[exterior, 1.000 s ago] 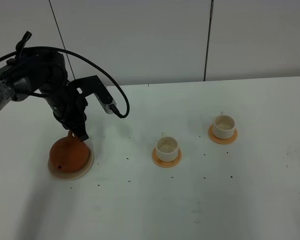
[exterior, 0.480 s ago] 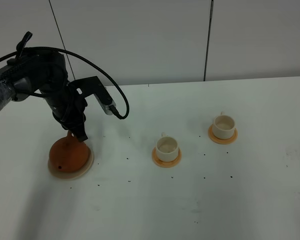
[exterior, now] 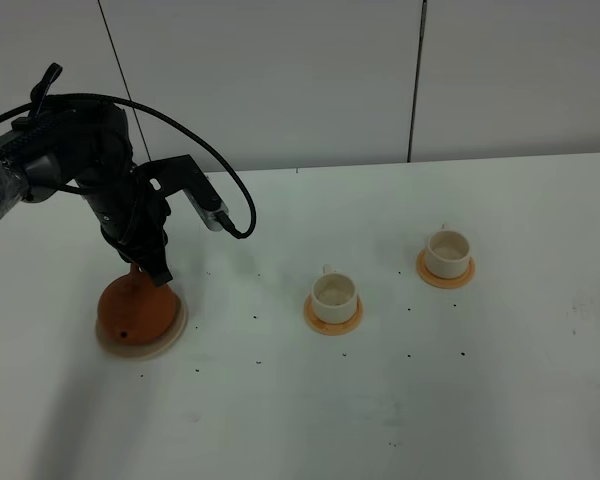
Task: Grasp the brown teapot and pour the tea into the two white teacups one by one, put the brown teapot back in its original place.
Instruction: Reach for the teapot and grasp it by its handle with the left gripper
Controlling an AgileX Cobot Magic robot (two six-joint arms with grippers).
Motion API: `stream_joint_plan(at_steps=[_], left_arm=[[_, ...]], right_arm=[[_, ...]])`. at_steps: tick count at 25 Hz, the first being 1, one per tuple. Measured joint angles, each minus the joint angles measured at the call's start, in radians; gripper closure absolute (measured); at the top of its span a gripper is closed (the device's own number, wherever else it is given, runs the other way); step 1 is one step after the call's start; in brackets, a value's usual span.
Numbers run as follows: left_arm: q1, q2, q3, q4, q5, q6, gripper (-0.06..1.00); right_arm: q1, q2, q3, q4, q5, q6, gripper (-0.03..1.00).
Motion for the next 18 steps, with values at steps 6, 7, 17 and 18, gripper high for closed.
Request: stream_joint_plan(at_steps=[6, 7, 17, 18], left_arm=[[0.001, 0.000, 0.000, 0.006, -0.032, -0.017, 0.83], [0.001, 0.000, 0.000, 0.009, -0.037, -0.018, 0.83], [0.001, 0.000, 0.000, 0.035, -0.044, -0.038, 0.82], [0.001, 0.000, 0.000, 0.040, -0.044, -0.041, 0.82]], right_arm=[[0.000, 0.000, 0.000, 0.000, 0.000, 0.000, 0.74], [0.000, 0.000, 0.000, 0.000, 0.000, 0.000, 0.74], [0.000, 0.000, 0.000, 0.000, 0.000, 0.000, 0.74], [0.000, 0.000, 0.000, 0.000, 0.000, 0.000, 0.74]])
